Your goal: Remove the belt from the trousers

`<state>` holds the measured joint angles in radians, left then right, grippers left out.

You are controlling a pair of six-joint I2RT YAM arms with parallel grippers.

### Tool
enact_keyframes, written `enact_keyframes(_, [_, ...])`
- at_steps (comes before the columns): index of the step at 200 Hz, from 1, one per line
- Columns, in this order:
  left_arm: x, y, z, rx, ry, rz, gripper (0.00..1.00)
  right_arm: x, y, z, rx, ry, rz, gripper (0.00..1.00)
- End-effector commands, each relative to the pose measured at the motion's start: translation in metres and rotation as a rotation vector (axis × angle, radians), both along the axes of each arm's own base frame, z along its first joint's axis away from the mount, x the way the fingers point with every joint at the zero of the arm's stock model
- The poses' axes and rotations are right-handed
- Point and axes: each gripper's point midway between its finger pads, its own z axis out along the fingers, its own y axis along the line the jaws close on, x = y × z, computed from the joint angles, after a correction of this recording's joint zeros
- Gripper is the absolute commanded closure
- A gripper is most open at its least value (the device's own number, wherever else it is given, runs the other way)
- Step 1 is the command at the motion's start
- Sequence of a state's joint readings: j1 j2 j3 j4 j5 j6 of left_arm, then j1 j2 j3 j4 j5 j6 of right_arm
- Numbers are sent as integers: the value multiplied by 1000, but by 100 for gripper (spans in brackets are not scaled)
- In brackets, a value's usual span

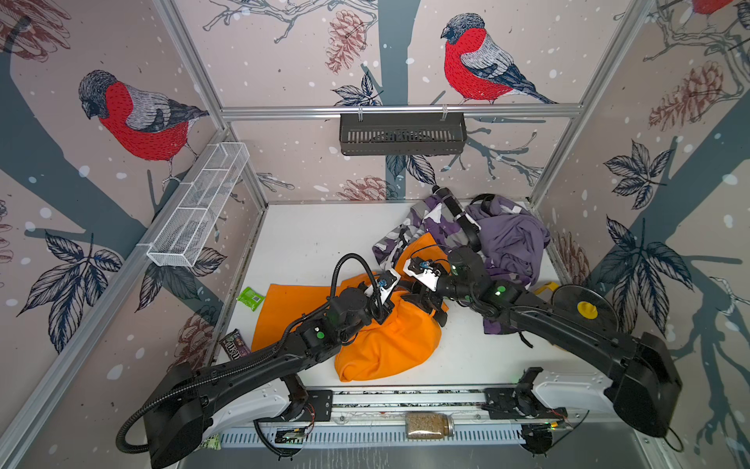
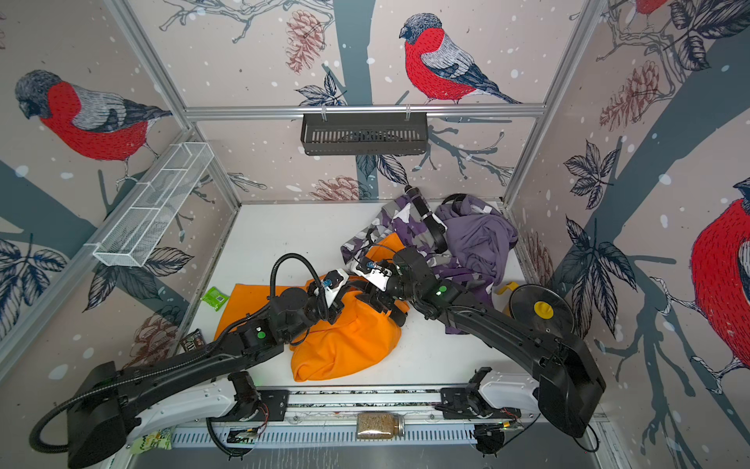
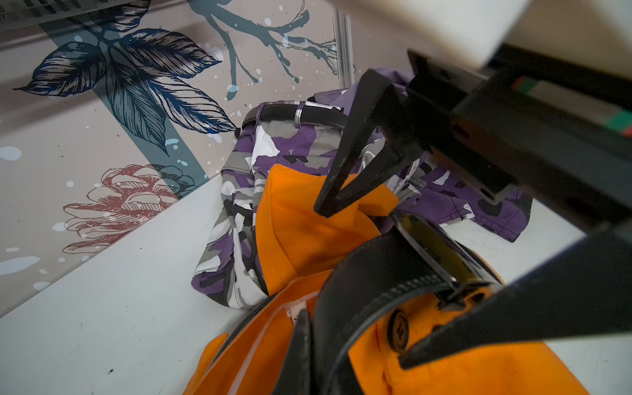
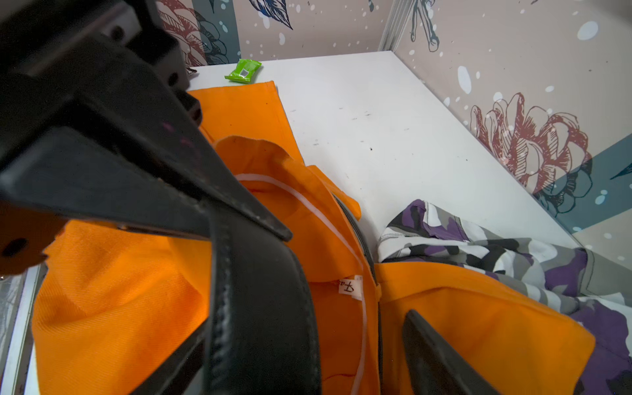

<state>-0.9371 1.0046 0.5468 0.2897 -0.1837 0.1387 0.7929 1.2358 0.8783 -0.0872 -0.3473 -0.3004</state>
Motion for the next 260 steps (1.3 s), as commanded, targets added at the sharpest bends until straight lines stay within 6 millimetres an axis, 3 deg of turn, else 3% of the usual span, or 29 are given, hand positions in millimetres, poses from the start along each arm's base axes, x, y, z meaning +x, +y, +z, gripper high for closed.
enact_keyframes(1, [3, -2, 16, -38, -27, 10, 100, 1, 4, 7, 26, -14, -16, 19])
enact_keyframes(43, [3, 1, 21, -44, -31, 24, 100, 0, 6, -2, 8, -5, -39, 22])
enact_keyframes(92, [5, 4, 24, -44, -21, 41, 100, 3, 5, 6, 27, -38, -81, 29])
enact_keyframes(160, [5, 5, 26, -48, -19, 54, 100, 1, 7, 7, 34, -37, -87, 48])
enact_keyframes(231, [6, 8, 27, -53, -14, 68, 100, -2, 2, 10, 53, -34, -109, 59])
enact_keyframes(260, [7, 10, 25, -53, -6, 80, 100, -1, 1, 11, 55, -28, -121, 70])
